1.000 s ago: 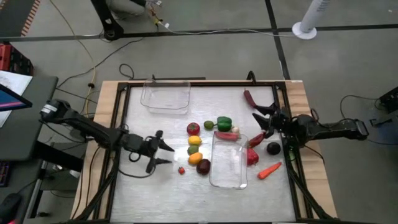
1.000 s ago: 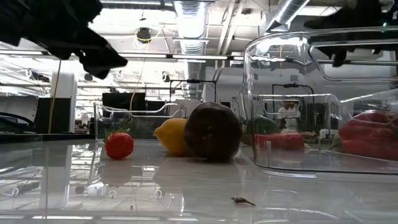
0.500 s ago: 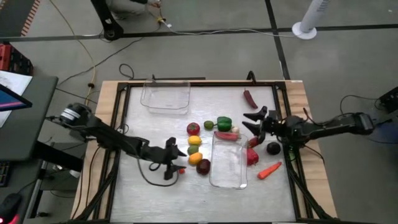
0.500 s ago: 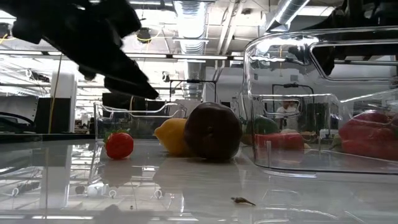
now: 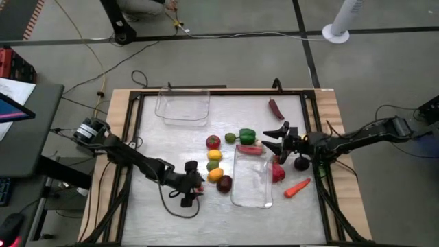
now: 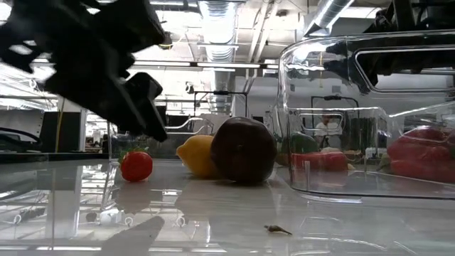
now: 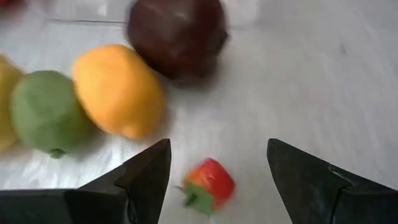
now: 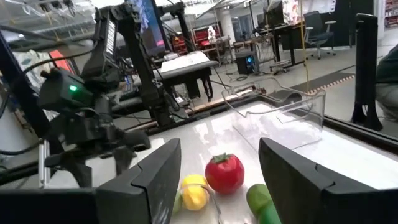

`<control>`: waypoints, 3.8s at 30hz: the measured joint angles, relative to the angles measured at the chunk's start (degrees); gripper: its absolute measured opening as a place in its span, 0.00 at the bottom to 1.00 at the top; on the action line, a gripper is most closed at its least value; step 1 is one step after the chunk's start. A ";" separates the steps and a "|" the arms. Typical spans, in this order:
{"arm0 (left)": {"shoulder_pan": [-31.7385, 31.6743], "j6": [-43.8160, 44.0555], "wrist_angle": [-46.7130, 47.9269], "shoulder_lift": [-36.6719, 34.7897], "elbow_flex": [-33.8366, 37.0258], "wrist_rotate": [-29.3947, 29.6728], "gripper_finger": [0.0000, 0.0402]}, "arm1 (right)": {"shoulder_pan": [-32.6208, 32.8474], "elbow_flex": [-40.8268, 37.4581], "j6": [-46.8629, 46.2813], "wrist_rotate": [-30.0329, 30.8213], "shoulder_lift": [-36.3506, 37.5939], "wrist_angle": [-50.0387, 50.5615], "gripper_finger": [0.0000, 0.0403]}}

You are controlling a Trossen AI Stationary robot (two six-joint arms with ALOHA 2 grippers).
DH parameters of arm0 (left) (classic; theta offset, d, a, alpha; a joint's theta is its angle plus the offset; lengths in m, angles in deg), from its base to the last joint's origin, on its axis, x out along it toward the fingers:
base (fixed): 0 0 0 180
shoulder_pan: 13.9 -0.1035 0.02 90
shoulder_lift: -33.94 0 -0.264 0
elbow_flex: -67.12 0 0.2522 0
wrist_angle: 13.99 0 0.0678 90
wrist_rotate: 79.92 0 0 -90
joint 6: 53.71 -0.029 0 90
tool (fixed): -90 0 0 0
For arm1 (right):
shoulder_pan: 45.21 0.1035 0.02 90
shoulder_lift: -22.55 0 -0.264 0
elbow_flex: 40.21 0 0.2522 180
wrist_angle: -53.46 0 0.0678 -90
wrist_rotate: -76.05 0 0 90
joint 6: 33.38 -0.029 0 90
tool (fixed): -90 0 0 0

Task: Sort produce into baskets
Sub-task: Put the bottom orange tomato into the top transparent bin, then put the red tomato into the top transparent bin

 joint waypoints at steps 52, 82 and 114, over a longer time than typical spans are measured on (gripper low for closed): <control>0.09 -4.64 -24.72 2.27 11.37 1.77 0.18 | 0.01 0.00 1.24 -0.03 -1.53 -0.89 0.61; -45.06 -11.04 -0.04 -28.30 10.21 12.25 0.57 | -0.69 0.00 0.69 -0.24 -1.53 -1.20 0.61; -26.22 -13.12 -3.05 6.88 -9.46 12.96 0.87 | 3.13 0.00 -0.84 -0.02 -1.50 0.37 0.61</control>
